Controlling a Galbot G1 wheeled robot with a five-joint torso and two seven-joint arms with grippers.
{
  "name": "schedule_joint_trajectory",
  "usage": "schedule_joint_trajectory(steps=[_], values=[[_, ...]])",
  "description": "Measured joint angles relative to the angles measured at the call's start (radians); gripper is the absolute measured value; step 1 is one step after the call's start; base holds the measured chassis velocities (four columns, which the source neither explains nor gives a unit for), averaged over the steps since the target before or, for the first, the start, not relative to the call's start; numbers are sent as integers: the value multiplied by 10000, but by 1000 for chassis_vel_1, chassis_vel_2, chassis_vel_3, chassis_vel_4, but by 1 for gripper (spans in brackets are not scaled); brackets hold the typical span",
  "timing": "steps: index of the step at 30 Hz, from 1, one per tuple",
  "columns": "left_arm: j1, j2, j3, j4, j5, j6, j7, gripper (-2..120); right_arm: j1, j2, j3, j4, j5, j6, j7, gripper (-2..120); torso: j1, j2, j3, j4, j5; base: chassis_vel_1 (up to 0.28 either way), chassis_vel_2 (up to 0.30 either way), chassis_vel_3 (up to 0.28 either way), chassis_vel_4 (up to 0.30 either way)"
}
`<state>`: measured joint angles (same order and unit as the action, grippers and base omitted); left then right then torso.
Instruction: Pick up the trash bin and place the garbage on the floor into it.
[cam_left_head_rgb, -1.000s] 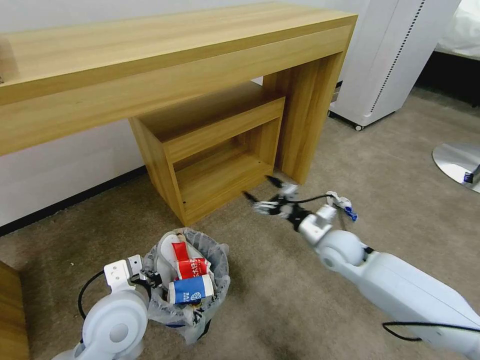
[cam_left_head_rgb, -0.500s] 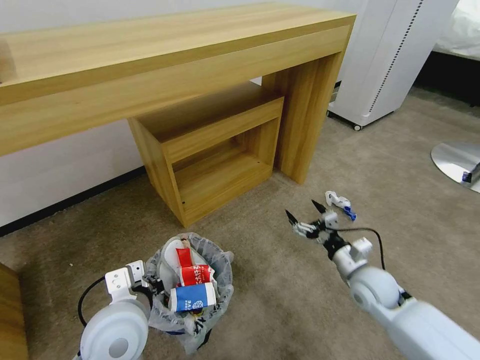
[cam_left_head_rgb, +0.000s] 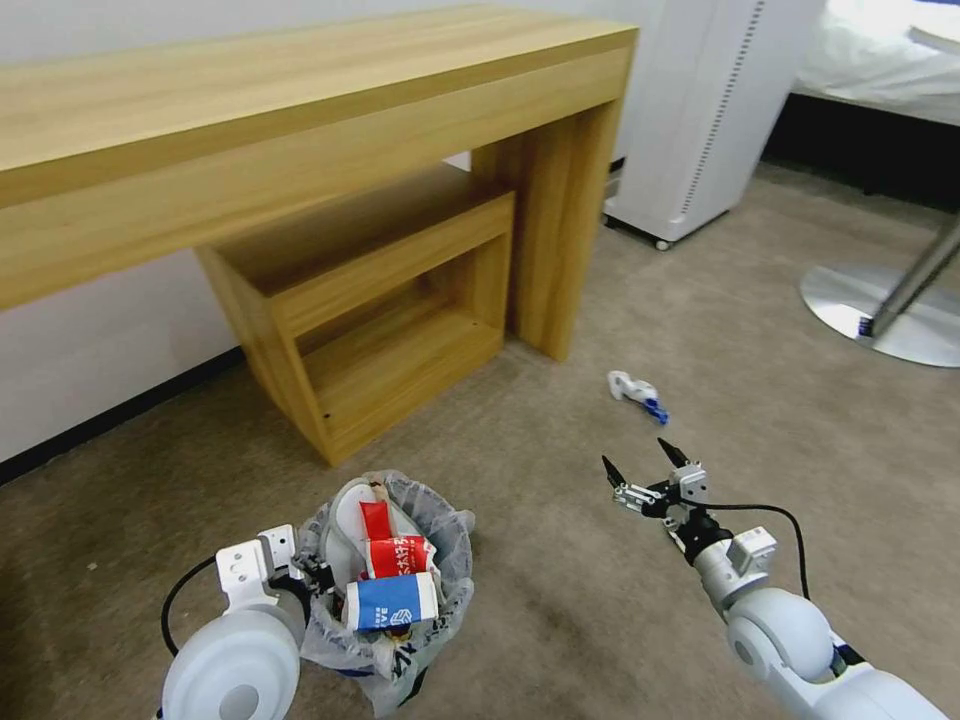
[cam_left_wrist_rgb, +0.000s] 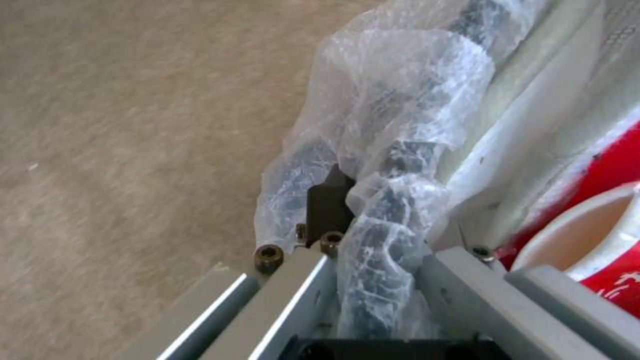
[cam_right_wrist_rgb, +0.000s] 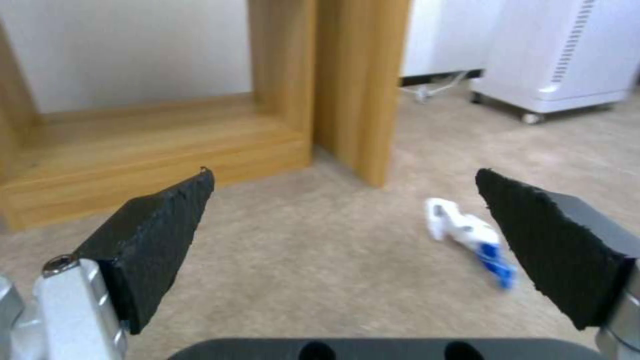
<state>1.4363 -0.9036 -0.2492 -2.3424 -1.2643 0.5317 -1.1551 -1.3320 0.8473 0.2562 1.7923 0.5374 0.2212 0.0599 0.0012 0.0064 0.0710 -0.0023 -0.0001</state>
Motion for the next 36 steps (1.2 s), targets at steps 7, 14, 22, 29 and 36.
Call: schedule_joint_trajectory(steps=[7,14,22,29,36], values=[[11,50,-31,-2,5,-34,-7,0,-25,1,37,22,-24,30,36,100,-1,1,0,-1,2,-125,-115,-108,-118],[-6,-3,-36,61,10,-95,-7,0,94,51,-40,-186,-322,376,259,100,0,0,0,-4,1,-116,-112,-118,-118],[-62,47,-99,53,-125,-106,-62,0,428,203,-450,-273,-382,888,673,100,0,0,0,4,1,-24,-28,-29,-21],[-48,68,-94,17,-125,-116,-70,0,471,255,-689,-386,-320,886,735,100,0,0,0,-1,2,0,0,0,0],[-2,99,-102,-15,-135,-119,-113,0,546,269,-808,-466,-279,899,653,100,0,0,-1,1,1,-19,23,22,-30]])
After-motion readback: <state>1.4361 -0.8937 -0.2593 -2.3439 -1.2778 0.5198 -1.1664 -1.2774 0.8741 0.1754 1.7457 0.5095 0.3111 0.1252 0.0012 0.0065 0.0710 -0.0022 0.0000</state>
